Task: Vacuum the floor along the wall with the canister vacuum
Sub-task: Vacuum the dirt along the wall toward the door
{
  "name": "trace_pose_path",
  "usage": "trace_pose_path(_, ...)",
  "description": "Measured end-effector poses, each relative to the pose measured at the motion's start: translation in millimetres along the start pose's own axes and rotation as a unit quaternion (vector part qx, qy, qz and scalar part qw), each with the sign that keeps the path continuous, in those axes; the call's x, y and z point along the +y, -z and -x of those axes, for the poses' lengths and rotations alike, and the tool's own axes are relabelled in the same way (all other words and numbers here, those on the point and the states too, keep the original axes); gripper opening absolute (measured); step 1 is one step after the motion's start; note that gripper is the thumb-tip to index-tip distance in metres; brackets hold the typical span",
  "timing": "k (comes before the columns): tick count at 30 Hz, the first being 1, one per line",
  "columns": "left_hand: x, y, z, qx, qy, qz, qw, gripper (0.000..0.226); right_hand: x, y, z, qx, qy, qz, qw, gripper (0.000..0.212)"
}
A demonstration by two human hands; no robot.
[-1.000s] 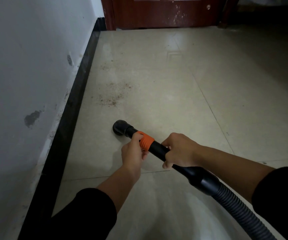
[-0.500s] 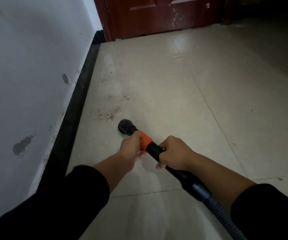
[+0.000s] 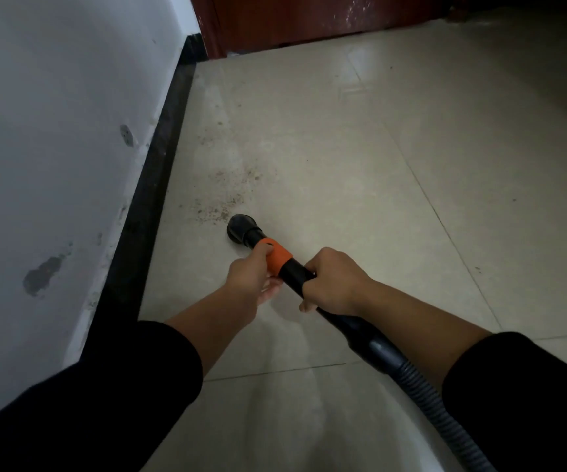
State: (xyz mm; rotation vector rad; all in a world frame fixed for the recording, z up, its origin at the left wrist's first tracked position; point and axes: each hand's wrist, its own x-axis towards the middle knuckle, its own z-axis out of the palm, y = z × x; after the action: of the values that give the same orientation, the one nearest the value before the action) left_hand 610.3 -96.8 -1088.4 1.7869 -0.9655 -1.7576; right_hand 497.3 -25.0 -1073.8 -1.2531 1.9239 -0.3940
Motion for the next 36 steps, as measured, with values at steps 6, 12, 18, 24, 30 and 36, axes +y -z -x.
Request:
trace_pose_path(6, -1, 0, -16, -0.021, 0.004, 0.015, 1.0, 0.028, 1, 7, -10, -0.018, -0.018, 0.026, 0.999, 0.012)
trace_pose_path(12, 2, -4, -29, -0.008, 0.015, 0.016, 1.0, 0.028, -23, 14, -24, -0.058, -0.05, 0.148, 0.986, 0.034)
trace_pose_path(18, 9, 0, -29, -0.002, 0.017, 0.032, 0.999, 0.029, -47, 16, -29, -0.095, -0.069, 0.222, 0.968, 0.037)
trace_pose_path(24, 13, 3, -33, -0.019, 0.007, 0.019, 1.0, 0.025, -36, 12, -35, -0.088, -0.052, 0.204, 0.974, 0.033)
trace_pose_path(30, 15, 7, -29, -0.025, 0.001, -0.016, 1.0, 0.028, -35, 11, -32, -0.093, -0.039, 0.188, 0.977, 0.031)
trace_pose_path(36, 15, 14, -30, -0.007, -0.012, -0.02, 1.0, 0.024, -40, 7, -35, -0.097, -0.019, 0.174, 0.98, 0.03)
